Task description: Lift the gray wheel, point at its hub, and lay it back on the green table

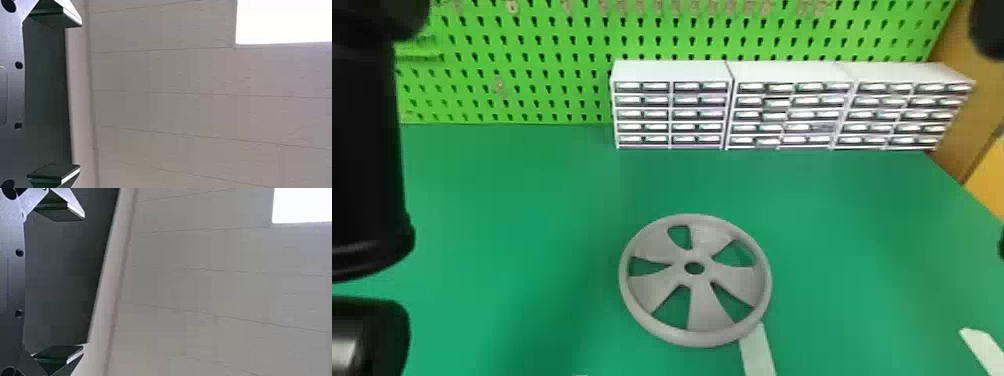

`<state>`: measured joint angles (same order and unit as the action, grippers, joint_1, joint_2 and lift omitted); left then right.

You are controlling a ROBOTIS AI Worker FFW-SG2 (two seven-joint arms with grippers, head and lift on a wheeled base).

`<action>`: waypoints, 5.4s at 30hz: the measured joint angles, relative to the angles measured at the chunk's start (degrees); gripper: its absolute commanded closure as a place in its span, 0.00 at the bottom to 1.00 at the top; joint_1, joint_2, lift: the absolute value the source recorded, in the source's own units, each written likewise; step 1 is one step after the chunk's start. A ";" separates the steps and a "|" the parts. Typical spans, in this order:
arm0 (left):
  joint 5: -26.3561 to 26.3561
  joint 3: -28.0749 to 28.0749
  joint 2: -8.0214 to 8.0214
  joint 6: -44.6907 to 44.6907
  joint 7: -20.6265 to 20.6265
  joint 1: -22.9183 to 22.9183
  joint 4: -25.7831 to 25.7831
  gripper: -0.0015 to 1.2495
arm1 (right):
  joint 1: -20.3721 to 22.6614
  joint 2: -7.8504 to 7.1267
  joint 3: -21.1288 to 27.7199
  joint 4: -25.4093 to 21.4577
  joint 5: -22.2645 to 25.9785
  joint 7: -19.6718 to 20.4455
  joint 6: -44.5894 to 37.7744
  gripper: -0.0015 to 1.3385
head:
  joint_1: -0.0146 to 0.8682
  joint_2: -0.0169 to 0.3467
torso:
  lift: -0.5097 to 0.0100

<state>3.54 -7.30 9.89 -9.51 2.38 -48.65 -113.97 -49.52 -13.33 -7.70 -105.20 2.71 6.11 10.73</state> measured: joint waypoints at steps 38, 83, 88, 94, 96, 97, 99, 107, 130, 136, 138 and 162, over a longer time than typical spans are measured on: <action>-1.40 2.13 1.71 -1.72 2.79 -5.04 -5.56 0.00 | -5.56 -1.64 0.94 -5.29 -2.64 3.33 2.79 0.09 | 0.80 0.18 | 0.80; -3.92 1.72 1.63 -1.66 3.51 -5.01 -5.30 0.00 | -5.05 -1.64 0.54 -4.99 -2.79 4.26 3.35 0.09 | 0.80 0.18 | 0.80; -4.00 1.69 1.63 -1.66 3.52 -4.97 -5.30 0.00 | -5.12 -1.70 0.28 -4.93 -2.81 4.26 3.12 0.09 | 0.80 0.18 | 0.80; -4.15 1.67 1.63 -1.66 3.80 -4.91 -5.25 0.00 | -5.15 -1.76 0.09 -4.92 -2.88 4.26 2.89 0.09 | 0.80 0.18 | 0.80; -4.23 1.69 1.63 -1.66 4.07 -4.86 -5.20 0.00 | -5.15 -1.74 0.05 -4.92 -2.88 4.26 2.71 0.09 | 0.80 0.18 | 0.80; -4.25 1.71 1.63 -1.66 4.15 -4.84 -5.17 0.00 | -5.15 -1.73 0.02 -4.92 -2.89 4.29 2.63 0.09 | 0.80 0.18 | 0.80; -4.30 1.78 1.63 -1.66 4.26 -4.81 -5.09 0.00 | -5.15 -1.71 -0.08 -4.87 -2.94 4.39 2.42 0.09 | 0.80 0.18 | 0.80; -4.10 1.99 1.45 -1.64 4.47 -4.37 -4.48 0.00 | -5.00 -1.78 -0.61 -4.51 -3.23 4.85 1.42 0.08 | 0.80 0.18 | 0.80; -3.50 1.73 0.51 4.89 6.10 1.15 9.23 0.00 | 2.20 -1.52 1.01 5.12 -2.84 5.07 -9.05 0.09 | 0.80 0.18 | 0.80; -3.18 2.43 -0.14 6.60 6.68 4.69 12.26 0.00 | 6.33 -1.23 2.42 5.78 -2.85 5.10 -10.85 0.09 | 0.80 0.18 | 0.80; -3.08 2.73 -0.28 7.14 6.68 6.03 13.21 0.00 | 7.88 -1.21 3.00 5.89 -2.72 5.08 -11.35 0.09 | 0.80 0.18 | 0.80; -1.50 6.38 -1.66 14.08 7.24 26.26 14.25 0.05 | 26.69 1.97 6.54 6.92 -1.17 5.05 -15.70 0.09 | 0.80 0.18 | 0.80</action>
<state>2.04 -0.92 8.23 4.57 9.62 -22.39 -99.71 -22.84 -11.36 -1.16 -98.29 1.53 11.16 -4.97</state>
